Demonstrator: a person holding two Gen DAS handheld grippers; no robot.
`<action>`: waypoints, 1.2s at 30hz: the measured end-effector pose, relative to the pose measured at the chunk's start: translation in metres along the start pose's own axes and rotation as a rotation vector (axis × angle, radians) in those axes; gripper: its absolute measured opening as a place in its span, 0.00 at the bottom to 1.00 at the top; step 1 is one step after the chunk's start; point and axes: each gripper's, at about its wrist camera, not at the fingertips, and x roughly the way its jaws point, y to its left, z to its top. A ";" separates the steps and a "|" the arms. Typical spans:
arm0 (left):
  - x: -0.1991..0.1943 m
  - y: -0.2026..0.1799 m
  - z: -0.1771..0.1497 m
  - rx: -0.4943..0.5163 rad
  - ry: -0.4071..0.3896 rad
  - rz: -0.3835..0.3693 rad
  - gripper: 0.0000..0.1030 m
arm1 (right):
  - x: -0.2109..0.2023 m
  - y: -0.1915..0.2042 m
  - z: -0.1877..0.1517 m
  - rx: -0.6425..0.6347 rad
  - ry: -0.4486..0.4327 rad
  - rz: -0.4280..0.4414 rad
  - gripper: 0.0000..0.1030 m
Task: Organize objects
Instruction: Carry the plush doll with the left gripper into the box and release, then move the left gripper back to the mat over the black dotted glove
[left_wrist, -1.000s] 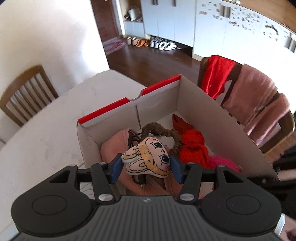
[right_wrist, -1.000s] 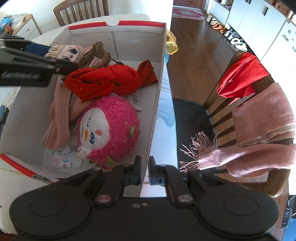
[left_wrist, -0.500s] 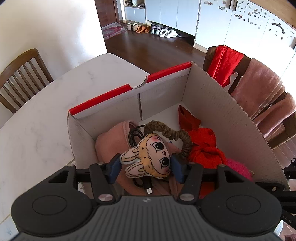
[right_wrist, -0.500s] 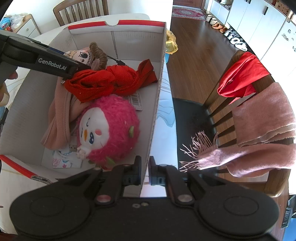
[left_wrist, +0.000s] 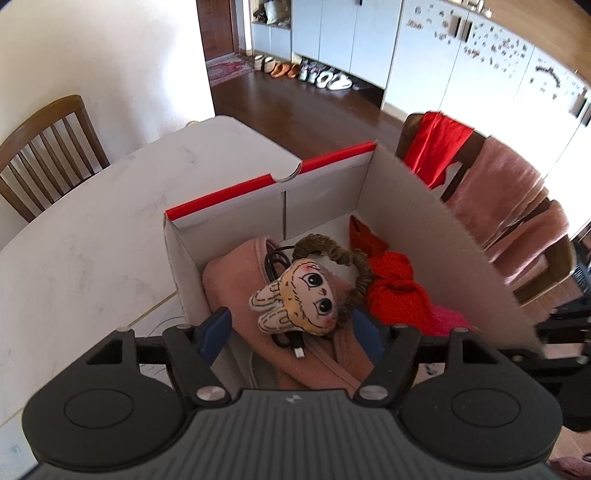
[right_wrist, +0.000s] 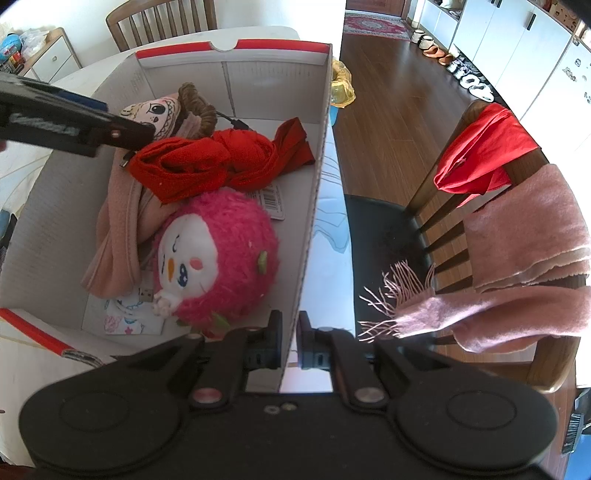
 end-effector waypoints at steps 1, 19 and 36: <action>-0.007 0.001 -0.002 -0.005 -0.010 -0.006 0.70 | 0.000 0.000 0.000 0.001 0.000 0.000 0.07; -0.105 0.073 -0.057 -0.107 -0.090 0.101 0.79 | 0.001 -0.001 -0.001 -0.006 0.002 0.000 0.08; -0.092 0.155 -0.154 -0.319 0.045 0.167 0.97 | 0.001 -0.001 -0.001 -0.002 0.004 0.002 0.09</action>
